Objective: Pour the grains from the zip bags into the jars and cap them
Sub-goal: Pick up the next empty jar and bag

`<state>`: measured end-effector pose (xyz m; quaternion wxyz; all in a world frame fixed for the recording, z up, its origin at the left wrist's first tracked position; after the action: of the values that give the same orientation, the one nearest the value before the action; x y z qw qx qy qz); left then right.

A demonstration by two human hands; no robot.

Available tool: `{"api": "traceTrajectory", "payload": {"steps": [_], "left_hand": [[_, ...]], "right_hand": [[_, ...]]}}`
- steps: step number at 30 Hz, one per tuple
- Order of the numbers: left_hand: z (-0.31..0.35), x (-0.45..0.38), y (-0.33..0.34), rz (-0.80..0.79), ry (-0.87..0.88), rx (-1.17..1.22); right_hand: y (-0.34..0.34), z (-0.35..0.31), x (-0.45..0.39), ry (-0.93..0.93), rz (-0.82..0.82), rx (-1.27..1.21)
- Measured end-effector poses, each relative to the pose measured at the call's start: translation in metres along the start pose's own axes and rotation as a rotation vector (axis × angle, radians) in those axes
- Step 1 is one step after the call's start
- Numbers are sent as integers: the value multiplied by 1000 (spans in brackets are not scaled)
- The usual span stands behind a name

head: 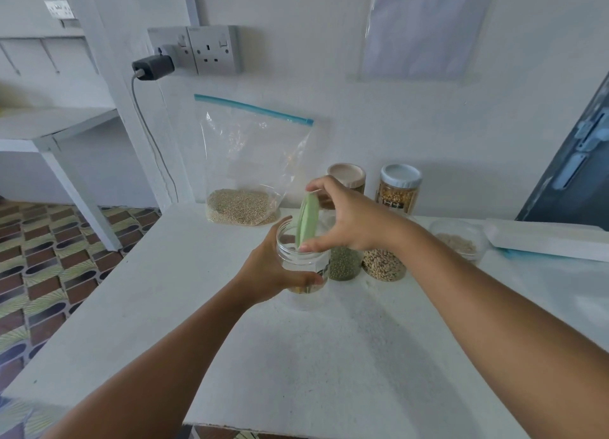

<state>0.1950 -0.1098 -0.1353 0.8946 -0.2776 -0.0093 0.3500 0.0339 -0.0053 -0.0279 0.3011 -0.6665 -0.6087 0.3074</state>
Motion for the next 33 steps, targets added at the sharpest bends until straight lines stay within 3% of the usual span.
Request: {"api": "traceTrajectory", "payload": {"steps": [9,13,17,19,23,27,30,33], "left_hand": [[-3,-3,-1,-9,-21,8],[-8,-2,-1,10,-73,11],[-6,-1,0,4,-75,10],[-5,-1,0,2,-70,8],[-5,-1,1,-6,-72,12],[-4,-1,-1,-3,-90,17],[-2,0,-1,-10,-91,7],[2,0,-2,-27,-84,-16]], "right_hand": [[10,40,20,144,117,-236],[22,60,50,204,283,-322],[47,94,91,342,425,-145],[64,112,101,479,364,41],[87,129,114,632,119,154],[87,118,110,567,136,183],[72,87,90,349,296,-43],[61,51,60,198,277,-228]]}}
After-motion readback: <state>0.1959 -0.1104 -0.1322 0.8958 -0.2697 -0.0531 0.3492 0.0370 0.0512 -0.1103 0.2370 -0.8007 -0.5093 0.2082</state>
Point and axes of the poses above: each hand's wrist, its own x-axis away from the middle knuckle, its own y-axis out of the palm, z = x × y, the point moved 2 cm from there along -x, towards the middle knuckle, and after that the axes turned 2 degrees about -x, right-handed, at the moved point
